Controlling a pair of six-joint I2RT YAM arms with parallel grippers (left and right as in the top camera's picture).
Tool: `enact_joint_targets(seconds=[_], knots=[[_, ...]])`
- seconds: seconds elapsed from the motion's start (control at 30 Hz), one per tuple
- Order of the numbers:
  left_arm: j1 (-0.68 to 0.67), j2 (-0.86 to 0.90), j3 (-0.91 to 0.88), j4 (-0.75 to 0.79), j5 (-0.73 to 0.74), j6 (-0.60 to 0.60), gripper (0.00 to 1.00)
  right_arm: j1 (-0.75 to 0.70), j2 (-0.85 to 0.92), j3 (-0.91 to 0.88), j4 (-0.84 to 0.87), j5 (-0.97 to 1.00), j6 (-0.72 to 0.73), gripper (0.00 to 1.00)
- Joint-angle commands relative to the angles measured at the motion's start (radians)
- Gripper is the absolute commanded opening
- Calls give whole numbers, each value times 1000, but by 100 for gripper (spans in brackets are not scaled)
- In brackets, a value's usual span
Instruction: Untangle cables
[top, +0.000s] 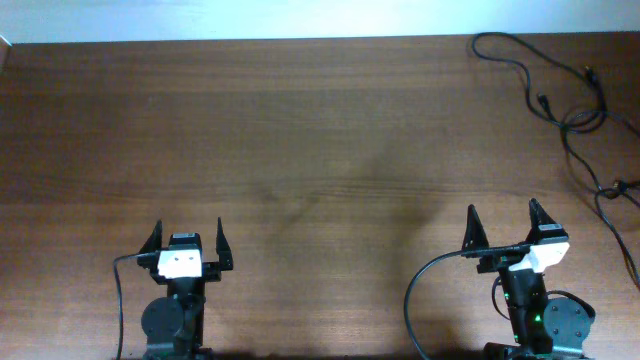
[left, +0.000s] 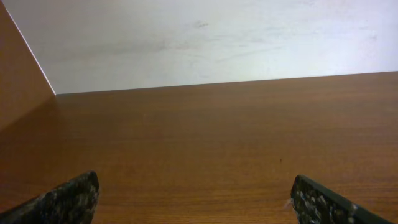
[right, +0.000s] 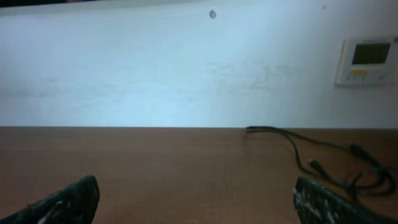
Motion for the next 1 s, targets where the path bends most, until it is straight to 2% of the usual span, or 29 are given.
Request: enact_joint_targets(seconds=[0.0,0.07,0.2,0.33,0.47,0.97], knots=[[0,-8,-2,-4,-15,13,99,19,-55,-66,87,8,-25,99],[0,-8,-2,-4,-15,13,99,20,-99,-117,144,-7,-25,99],[0,-8,-2,-4,-15,13,99,33,-108,-117,110,0,-26,99],[0,-8,-2,-4,-15,13,99,108,-108,-117,-28,121,-26,99],[0,-8,-2,-4,-15,13,99,115,-108,-117,-119,132,-26,99],[0,-8,-2,-4,-15,13,99,82,-108,-117,-121,143,-18,99]])
